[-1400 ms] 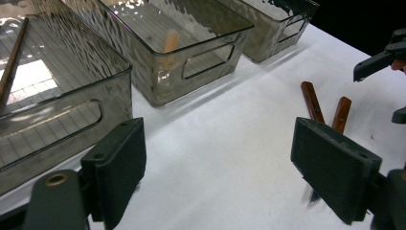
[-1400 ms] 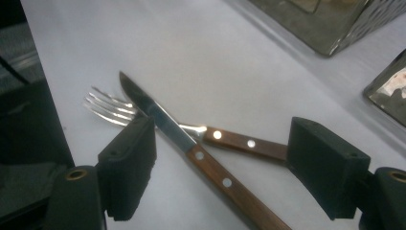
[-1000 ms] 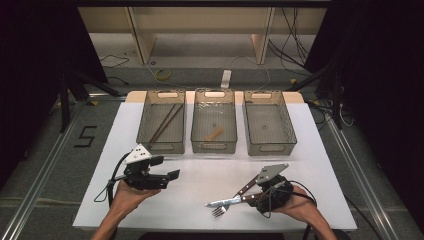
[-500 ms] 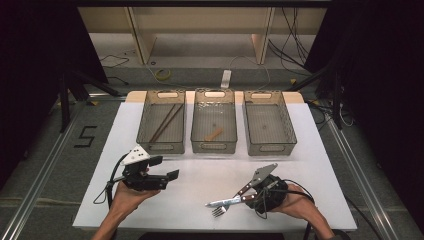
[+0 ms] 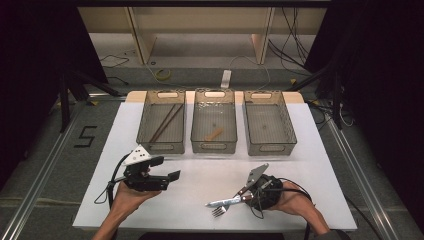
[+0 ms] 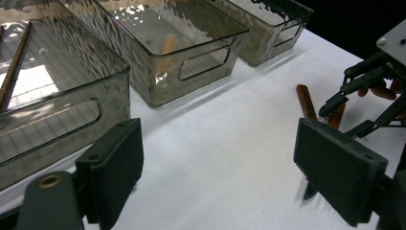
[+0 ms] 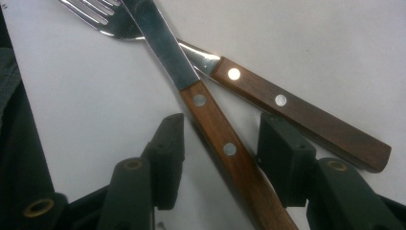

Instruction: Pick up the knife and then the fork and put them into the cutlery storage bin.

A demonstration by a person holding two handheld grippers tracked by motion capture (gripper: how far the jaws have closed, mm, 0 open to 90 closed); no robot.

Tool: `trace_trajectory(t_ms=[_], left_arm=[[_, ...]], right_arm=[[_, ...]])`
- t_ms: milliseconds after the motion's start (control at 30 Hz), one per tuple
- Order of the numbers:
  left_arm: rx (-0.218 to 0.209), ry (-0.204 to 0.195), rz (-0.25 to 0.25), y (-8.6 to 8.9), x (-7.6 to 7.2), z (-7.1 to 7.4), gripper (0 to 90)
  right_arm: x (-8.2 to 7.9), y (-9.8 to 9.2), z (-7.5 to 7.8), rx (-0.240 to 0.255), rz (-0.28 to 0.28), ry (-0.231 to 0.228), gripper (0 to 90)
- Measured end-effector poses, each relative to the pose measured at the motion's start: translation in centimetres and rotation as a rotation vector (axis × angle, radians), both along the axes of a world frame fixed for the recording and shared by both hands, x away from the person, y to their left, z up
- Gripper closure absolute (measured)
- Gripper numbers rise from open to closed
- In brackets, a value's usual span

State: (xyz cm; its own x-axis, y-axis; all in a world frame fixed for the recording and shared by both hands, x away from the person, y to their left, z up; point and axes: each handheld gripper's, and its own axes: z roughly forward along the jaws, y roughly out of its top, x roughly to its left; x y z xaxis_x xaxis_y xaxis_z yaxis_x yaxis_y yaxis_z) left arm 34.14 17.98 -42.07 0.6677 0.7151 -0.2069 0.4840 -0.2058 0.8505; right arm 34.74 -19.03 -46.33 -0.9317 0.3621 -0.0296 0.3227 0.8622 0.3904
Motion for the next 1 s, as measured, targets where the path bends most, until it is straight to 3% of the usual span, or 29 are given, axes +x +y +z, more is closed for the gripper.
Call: trace_trajectory(t_ms=[333, 700, 1000], left_arm=[[-0.003, 0.003, -0.003, -0.04, 0.01, 0.02, 16.9], [0.005, 0.002, -0.004, -0.05, 0.02, -0.01, 17.0], [0.009, 0.002, 0.001, -0.08, 0.06, -0.05, 17.1]], right_arm=[[0.03, 0.46, 0.15, -0.027, 0.032, 0.011, 60.5], [-0.45, 0.82, 0.23, -0.042, 0.059, 0.02, 75.5], [-0.44, 0.83, 0.29, -0.042, 0.069, 0.021, 76.9]])
